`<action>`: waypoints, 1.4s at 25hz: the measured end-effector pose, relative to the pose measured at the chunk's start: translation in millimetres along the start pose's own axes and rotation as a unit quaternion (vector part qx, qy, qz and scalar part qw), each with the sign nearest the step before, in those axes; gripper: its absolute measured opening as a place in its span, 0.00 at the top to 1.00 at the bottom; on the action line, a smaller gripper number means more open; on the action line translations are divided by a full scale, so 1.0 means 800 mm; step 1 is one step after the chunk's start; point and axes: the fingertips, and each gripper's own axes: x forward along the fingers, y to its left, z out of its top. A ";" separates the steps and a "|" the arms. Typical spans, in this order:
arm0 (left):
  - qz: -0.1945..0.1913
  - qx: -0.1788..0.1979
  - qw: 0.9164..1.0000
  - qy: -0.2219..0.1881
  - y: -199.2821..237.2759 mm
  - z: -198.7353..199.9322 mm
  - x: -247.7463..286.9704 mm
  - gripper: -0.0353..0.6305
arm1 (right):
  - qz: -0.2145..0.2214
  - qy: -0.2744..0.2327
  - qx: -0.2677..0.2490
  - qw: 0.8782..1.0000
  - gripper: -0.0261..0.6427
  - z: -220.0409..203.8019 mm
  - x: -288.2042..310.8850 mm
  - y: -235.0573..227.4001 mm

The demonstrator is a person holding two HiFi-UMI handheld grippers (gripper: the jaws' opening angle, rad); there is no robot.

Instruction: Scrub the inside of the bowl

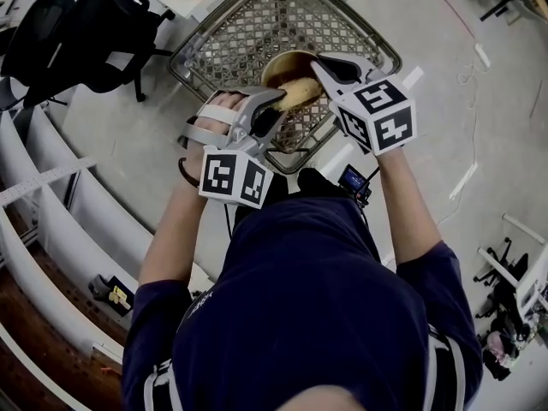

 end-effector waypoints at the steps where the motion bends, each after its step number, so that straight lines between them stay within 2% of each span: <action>1: 0.003 -0.001 1.000 0.005 0.002 -0.001 0.002 0.83 | 0.000 0.001 -0.005 1.000 0.94 0.000 0.000 0.004; 12: 0.054 -0.028 0.996 0.062 0.026 -0.024 -0.005 0.83 | -0.018 0.010 -0.033 0.999 0.94 -0.008 0.001 0.009; 17: 0.043 -0.030 0.995 0.086 0.017 -0.030 -0.005 0.83 | -0.026 0.006 -0.026 0.999 0.94 -0.009 -0.004 -0.002; 23: 0.012 -0.035 0.997 0.067 -0.009 -0.012 0.001 0.83 | -0.033 0.001 -0.016 0.999 0.94 -0.012 -0.008 -0.015; 35: 0.005 -0.043 0.998 0.044 -0.003 0.004 0.009 0.83 | -0.027 -0.011 0.004 1.000 0.94 -0.011 -0.007 -0.018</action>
